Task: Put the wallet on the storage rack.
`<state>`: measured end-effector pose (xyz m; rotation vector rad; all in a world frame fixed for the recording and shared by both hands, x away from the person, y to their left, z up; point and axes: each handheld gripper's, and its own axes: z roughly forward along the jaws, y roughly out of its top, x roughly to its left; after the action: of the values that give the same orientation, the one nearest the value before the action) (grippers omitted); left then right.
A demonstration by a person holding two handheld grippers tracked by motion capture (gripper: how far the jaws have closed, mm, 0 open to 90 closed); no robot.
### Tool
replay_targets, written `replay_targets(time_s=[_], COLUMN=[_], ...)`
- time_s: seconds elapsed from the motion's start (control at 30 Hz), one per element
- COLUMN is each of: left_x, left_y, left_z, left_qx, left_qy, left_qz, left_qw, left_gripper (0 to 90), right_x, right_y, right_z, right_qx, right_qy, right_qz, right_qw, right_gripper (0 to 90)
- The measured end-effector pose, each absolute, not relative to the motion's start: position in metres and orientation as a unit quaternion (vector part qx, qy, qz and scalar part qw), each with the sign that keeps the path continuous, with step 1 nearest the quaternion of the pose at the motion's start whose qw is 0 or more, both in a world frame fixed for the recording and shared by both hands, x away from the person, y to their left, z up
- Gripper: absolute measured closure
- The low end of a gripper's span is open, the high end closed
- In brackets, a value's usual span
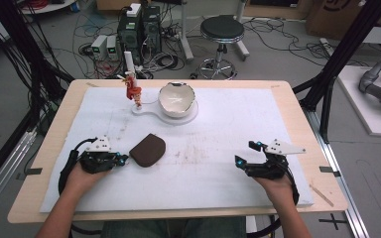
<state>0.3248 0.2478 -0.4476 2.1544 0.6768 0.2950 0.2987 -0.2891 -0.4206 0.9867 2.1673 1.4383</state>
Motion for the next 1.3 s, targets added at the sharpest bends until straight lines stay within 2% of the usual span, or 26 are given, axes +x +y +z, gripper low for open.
replay_targets(time_s=[0.1,0.27,0.4,0.8,1.3], left_x=[0.322,0.316,0.315,0.324,0.366], left_y=[0.248,0.246,0.245,0.242,0.216], left_z=[-0.436,-0.416,-0.410,-0.385,-0.352], left_qx=[0.844,0.795,0.773,0.752,0.742], left_qy=[0.261,0.249,0.252,0.255,0.263], left_qz=[0.118,0.106,0.095,0.107,0.114], left_qw=[0.453,0.543,0.575,0.599,0.606], left_gripper=[88.4,88.4,88.4,88.4,88.4], right_x=[0.299,0.299,0.300,0.301,0.303], right_y=[-0.290,-0.290,-0.289,-0.289,-0.289], right_z=[-0.420,-0.421,-0.420,-0.419,-0.420], right_qx=[0.350,0.349,0.349,0.349,0.347], right_qy=[0.766,0.766,0.766,0.764,0.765], right_qz=[0.509,0.510,0.509,0.512,0.513], right_qw=[0.178,0.180,0.179,0.180,0.175], right_gripper=[19.2,19.2,19.2,19.2,19.2])
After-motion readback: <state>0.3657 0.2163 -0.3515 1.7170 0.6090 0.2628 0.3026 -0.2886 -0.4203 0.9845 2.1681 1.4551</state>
